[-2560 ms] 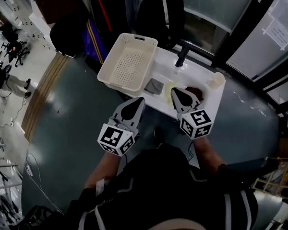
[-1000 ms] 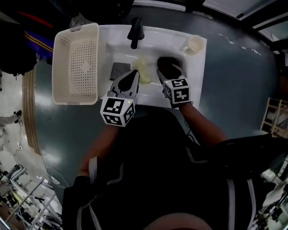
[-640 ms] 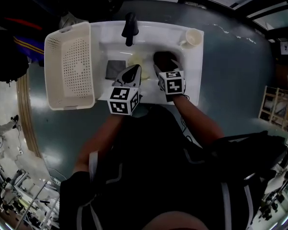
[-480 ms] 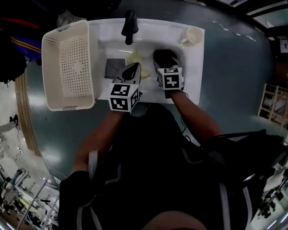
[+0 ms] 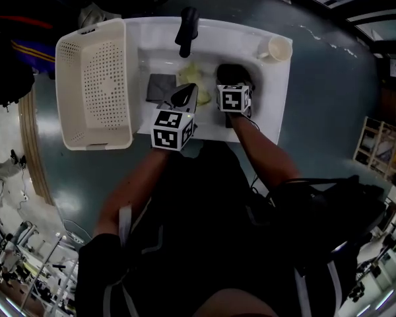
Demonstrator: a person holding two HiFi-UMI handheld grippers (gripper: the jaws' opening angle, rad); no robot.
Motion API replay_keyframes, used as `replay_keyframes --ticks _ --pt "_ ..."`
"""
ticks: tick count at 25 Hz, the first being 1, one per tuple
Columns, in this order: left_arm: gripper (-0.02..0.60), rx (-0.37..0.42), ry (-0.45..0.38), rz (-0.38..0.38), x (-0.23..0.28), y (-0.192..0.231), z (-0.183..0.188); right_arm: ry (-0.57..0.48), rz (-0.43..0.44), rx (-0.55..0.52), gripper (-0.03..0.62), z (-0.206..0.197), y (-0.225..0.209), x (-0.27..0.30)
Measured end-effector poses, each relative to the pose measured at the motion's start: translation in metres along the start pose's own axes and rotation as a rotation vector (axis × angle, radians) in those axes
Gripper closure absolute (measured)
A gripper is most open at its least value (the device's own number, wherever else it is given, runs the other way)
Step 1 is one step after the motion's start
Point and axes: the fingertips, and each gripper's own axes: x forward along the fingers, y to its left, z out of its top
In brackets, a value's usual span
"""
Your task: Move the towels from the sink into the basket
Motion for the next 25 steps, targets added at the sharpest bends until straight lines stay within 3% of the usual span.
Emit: replay_keyframes --ticks 4,11,13,16,21,25 --pt "0.580 -0.017 0.014 0.002 -0.006 -0.002 -0.005 0.039 -0.025 0.011 0.280 -0.011 -0.007 0.011" --pt "0.580 -0.019 0.020 -0.020 -0.008 0.000 -0.008 0.054 -0.078 0.014 0.397 -0.009 -0.012 0.021" --pt "0.580 -0.021 0.017 -0.015 -0.010 0.000 -0.003 0.050 -0.073 0.000 0.453 -0.006 -0.014 0.022" --pt "0.580 -0.021 -0.005 -0.018 -0.020 -0.003 0.005 0.030 -0.051 0.006 0.474 -0.005 -0.012 0.018" --pt "0.580 0.049 -0.058 -0.013 -0.036 -0.017 0.024 -0.020 -0.011 -0.031 0.488 -0.001 -0.011 0.008" --pt "0.580 0.031 -0.098 -0.025 -0.047 -0.023 0.035 -0.069 0.027 -0.034 0.488 0.006 -0.003 -0.008"
